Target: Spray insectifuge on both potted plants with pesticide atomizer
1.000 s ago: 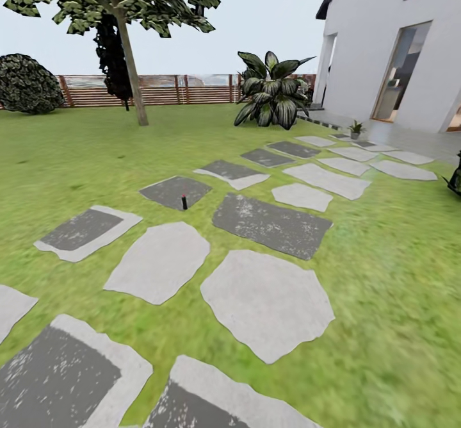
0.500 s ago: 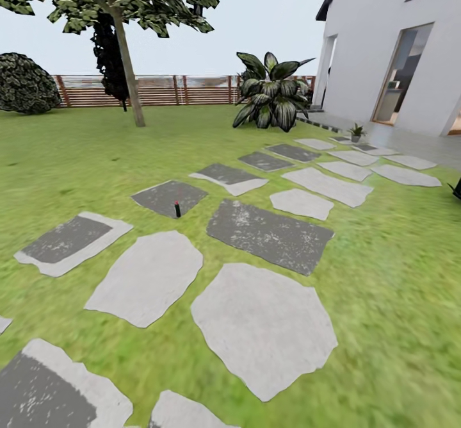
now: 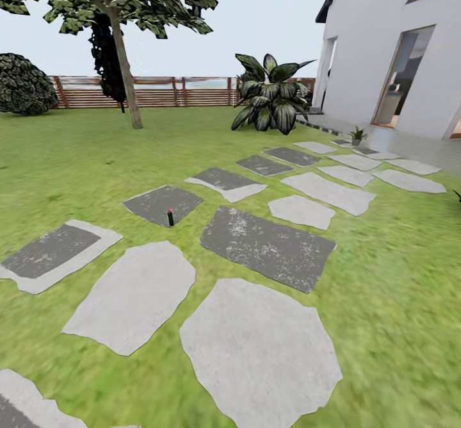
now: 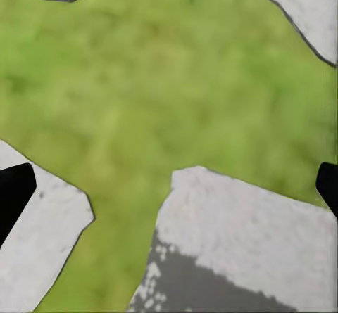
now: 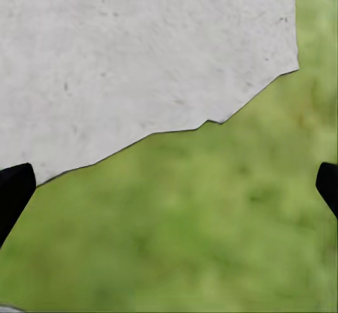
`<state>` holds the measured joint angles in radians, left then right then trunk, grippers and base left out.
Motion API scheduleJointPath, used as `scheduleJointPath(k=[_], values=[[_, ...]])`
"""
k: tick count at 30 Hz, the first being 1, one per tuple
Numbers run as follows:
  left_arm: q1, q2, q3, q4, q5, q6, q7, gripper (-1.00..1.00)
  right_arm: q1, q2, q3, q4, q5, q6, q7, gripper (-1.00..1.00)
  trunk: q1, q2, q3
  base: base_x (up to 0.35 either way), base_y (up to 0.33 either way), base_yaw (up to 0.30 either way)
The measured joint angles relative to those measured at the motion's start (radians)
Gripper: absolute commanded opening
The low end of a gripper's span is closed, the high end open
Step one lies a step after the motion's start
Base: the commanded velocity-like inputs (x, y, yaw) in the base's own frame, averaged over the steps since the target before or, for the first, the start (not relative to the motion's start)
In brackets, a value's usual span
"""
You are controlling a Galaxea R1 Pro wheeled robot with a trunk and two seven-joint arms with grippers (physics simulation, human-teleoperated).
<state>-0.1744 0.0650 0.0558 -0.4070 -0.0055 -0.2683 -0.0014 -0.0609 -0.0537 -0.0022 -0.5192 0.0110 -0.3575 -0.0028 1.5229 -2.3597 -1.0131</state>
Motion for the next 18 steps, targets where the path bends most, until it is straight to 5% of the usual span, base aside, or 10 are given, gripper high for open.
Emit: scheduleJointPath(k=[18], values=[[0.000, 0.000, -0.001, 0.001, 0.000, 0.000, 0.000, 1.00, 0.000, 0.001, 0.004, -0.002, -0.001, -0.001, 0.000, 1.00, 0.000, 0.000, 0.000, 0.340, -0.004, 0.000]])
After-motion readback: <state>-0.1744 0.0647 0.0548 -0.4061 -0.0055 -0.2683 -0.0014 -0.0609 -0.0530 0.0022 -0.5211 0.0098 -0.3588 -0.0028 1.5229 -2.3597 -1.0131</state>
